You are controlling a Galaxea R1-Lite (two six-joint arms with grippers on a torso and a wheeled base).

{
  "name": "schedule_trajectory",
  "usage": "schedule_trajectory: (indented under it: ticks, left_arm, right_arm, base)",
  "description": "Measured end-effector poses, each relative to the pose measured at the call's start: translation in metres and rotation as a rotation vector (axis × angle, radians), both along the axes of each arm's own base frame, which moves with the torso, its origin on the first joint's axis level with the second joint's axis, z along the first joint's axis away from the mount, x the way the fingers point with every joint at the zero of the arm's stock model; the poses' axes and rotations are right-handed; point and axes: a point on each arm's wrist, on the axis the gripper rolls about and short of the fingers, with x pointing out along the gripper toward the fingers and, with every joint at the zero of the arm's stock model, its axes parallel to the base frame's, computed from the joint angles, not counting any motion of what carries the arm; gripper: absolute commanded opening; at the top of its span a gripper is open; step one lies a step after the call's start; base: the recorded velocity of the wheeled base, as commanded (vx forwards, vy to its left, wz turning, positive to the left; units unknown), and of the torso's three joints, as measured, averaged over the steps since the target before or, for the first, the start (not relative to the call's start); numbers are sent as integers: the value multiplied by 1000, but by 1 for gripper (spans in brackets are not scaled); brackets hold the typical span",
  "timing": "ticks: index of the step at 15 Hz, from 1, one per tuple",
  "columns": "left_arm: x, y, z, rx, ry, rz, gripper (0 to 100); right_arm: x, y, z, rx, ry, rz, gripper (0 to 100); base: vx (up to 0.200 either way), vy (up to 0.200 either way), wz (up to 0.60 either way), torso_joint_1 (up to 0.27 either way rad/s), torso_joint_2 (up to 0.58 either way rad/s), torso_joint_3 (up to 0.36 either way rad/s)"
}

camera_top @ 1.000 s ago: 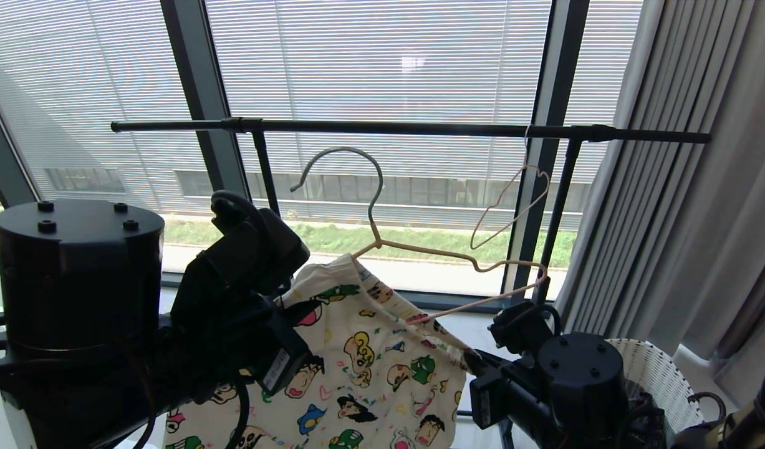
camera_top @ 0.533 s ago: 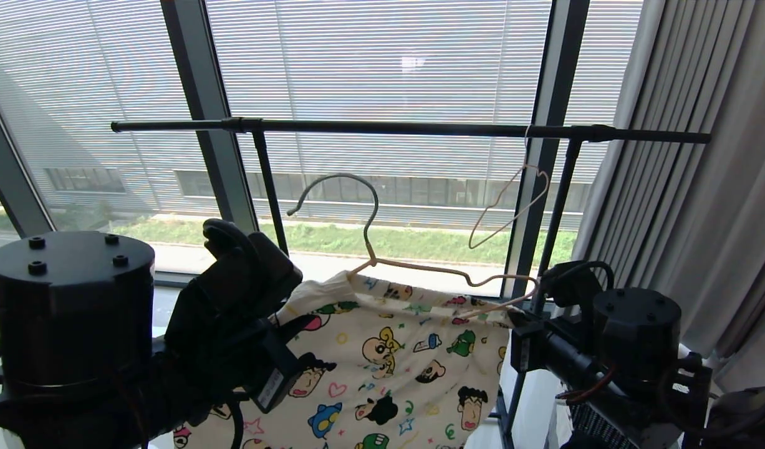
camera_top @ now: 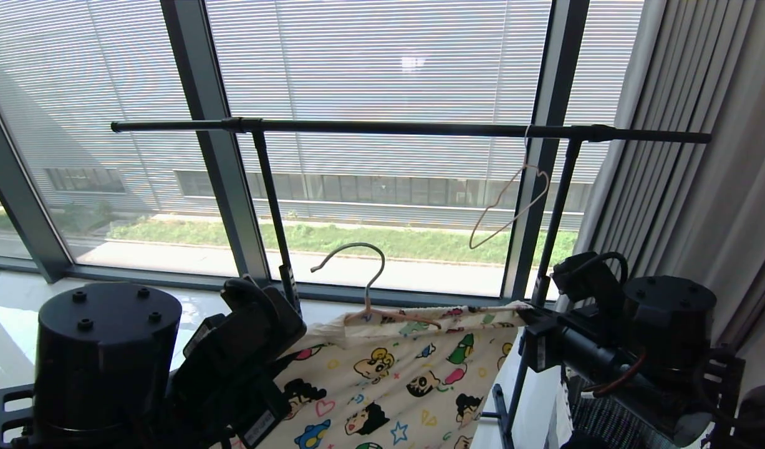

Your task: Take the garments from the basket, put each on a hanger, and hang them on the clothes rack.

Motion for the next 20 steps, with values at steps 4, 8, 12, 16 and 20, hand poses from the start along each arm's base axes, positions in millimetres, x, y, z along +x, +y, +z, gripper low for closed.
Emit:
schedule_trajectory:
  ticks: [4, 8, 12, 16, 20]
  left_arm:
    - [13, -9, -12, 59, 19, 89, 0]
    - [31, -24, -17, -37, 1, 130, 0]
    - [37, -32, -20, -111, 4, 111, 0]
    - [34, -39, -19, -202, 3, -6, 0]
    - [22, -44, -26, -212, 23, -93, 0]
  right_arm:
    - [8, 4, 38, -57, 39, 111, 0]
    - [2, 1, 74, -108, 73, 192, 100]
    - [-9, -9, 91, -77, 50, 248, 100]
    - [-15, -12, 91, -162, 27, 409, 100]
    - [-20, -9, 80, -341, 74, 629, 100]
  base:
    - [0, 0, 0, 0, 0, 0]
    - [0, 0, 0, 0, 0, 0]
    - [0, 0, 0, 0, 0, 0]
    - [0, 0, 0, 0, 0, 0]
    - [0, 0, 0, 0, 0, 0]
